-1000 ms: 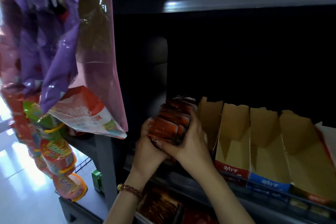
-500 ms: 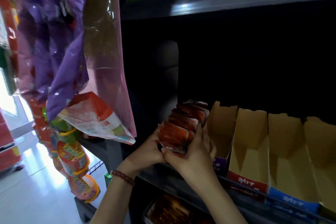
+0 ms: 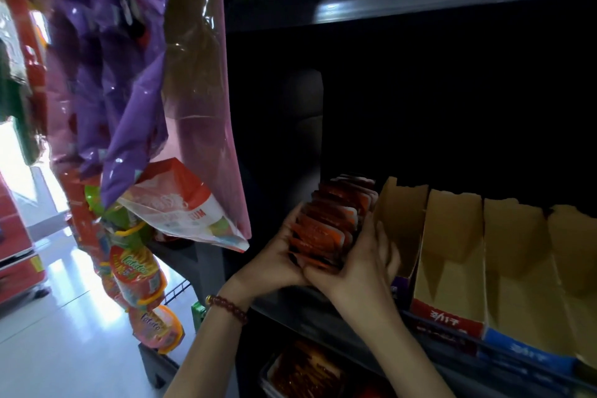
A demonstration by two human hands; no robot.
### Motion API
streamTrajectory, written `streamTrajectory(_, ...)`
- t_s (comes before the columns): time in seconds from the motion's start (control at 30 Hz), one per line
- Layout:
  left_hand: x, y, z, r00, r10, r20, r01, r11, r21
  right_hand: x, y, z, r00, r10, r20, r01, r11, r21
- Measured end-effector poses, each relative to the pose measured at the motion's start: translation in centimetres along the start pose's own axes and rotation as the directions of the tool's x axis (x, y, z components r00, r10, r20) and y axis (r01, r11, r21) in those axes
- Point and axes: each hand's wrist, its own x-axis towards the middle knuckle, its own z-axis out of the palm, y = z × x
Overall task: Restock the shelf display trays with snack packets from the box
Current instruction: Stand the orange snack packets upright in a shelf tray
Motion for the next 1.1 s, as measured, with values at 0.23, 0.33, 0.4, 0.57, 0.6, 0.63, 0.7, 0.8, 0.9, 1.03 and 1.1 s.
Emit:
streamTrajectory(0.23, 0.2, 0.3, -1.4, 0.983, 0.003, 0.185, -0.008, 1.000, 0.028, 0.6, 1.1, -0.3, 0.986, -0.006, 0.164, 0.002, 1.000, 0.025)
streamTrajectory(0.33, 0.5, 0.3, -0.9, 0.986, 0.015, 0.168, -0.016, 1.000, 0.001, 0.6, 1.6, 0.0, 0.984, -0.005, 0.176, -0.003, 0.999, 0.044)
streamTrajectory(0.4, 0.8, 0.4, -0.8, 0.986, 0.036, 0.162, -0.032, 0.999, -0.023, 0.7, 1.8, 0.1, 0.986, -0.016, 0.164, 0.009, 0.999, 0.040)
streamTrajectory(0.57, 0.8, 0.7, -0.8, 0.989, 0.038, 0.141, -0.030, 0.998, -0.061, 0.7, 1.3, -0.2, 0.985, -0.042, 0.169, 0.041, 0.999, 0.008)
streamTrajectory(0.6, 0.8, 0.9, -0.8, 0.989, 0.041, 0.141, -0.031, 0.997, -0.071, 0.6, 1.2, -0.2, 0.983, -0.049, 0.179, 0.049, 0.999, 0.007)
streamTrajectory(0.63, 0.8, 0.8, -0.7, 0.991, 0.041, 0.125, -0.030, 0.996, -0.087, 0.6, 1.2, -0.1, 0.981, -0.052, 0.186, 0.051, 0.999, 0.011)
streamTrajectory(0.7, 0.8, 0.7, -0.6, 0.996, 0.036, 0.076, -0.028, 0.995, -0.100, 0.8, 1.3, -0.2, 0.977, -0.062, 0.204, 0.063, 0.998, 0.004)
streamTrajectory(0.8, 0.3, 0.9, -0.5, 0.999, 0.029, 0.021, -0.028, 0.998, -0.052, 0.9, 1.4, -0.7, 0.972, -0.132, 0.196, 0.136, 0.991, -0.007)
streamTrajectory(0.9, 0.2, 0.9, -0.5, 1.000, -0.011, 0.007, 0.011, 1.000, -0.026, 0.8, 1.7, -0.9, 0.968, -0.133, 0.214, 0.146, 0.988, -0.044)
streamTrajectory(1.03, 0.2, 0.8, -0.5, 0.999, -0.041, 0.002, 0.041, 0.999, -0.022, 0.9, 2.4, 0.0, 0.969, -0.150, 0.196, 0.190, 0.961, -0.202)
streamTrajectory(1.1, 0.2, 0.7, -0.5, 0.999, -0.047, -0.002, 0.047, 0.999, -0.010, 1.1, 2.6, 0.2, 0.970, -0.150, 0.189, 0.195, 0.950, -0.245)
